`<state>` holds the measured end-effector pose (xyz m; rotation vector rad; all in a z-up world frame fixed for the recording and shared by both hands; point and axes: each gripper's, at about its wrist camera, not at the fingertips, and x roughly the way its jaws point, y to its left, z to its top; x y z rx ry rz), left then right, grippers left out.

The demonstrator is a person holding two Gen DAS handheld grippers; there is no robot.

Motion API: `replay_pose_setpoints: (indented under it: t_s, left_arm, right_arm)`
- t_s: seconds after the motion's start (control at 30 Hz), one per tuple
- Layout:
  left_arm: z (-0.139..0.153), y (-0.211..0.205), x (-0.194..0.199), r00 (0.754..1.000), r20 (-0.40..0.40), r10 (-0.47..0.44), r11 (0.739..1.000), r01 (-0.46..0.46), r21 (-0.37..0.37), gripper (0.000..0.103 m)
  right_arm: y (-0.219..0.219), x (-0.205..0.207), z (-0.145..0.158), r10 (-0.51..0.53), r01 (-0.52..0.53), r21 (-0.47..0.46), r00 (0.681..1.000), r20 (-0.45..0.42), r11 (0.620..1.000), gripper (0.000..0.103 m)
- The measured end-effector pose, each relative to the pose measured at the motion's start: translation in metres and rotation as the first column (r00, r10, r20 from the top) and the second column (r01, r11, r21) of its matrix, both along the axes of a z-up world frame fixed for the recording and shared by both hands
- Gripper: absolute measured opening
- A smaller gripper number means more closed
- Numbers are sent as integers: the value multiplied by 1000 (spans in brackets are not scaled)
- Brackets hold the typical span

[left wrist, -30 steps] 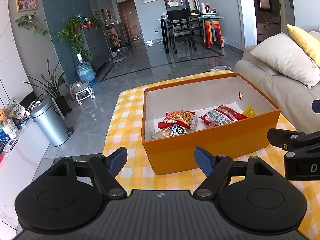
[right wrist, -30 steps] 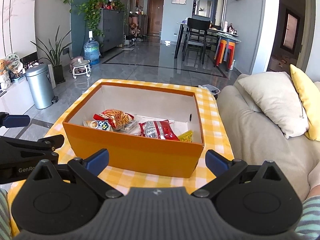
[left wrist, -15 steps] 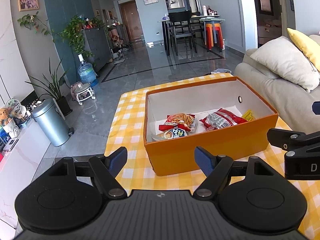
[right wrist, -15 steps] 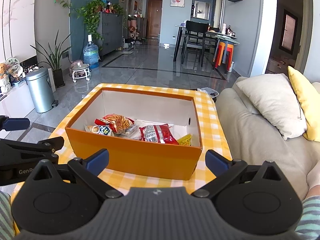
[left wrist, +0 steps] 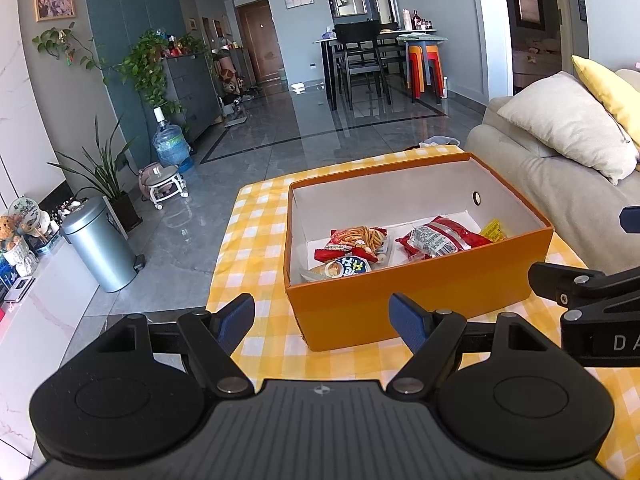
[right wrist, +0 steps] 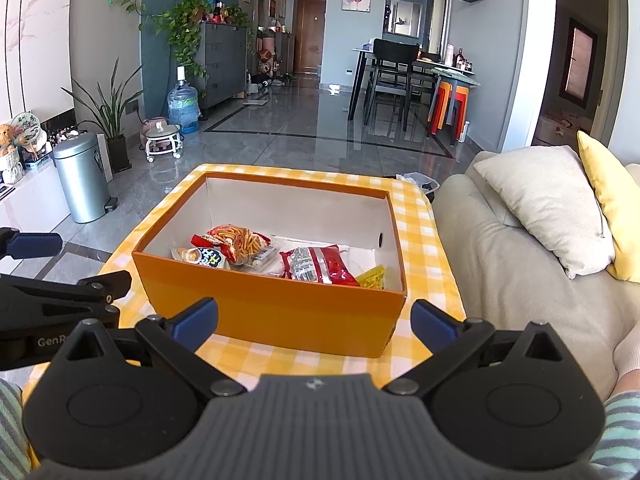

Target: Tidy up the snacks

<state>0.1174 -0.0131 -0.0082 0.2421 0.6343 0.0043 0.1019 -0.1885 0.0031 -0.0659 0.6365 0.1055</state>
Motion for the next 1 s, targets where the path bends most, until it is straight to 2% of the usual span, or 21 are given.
replay_pose_setpoints:
  t_s: [1.0]
  left_arm:
    - [1,-1,0,1000,-1,-2,1000,2,-1,90]
  right_arm:
    - [-1,0,1,-3,3,5,1000,-4,1000,99]
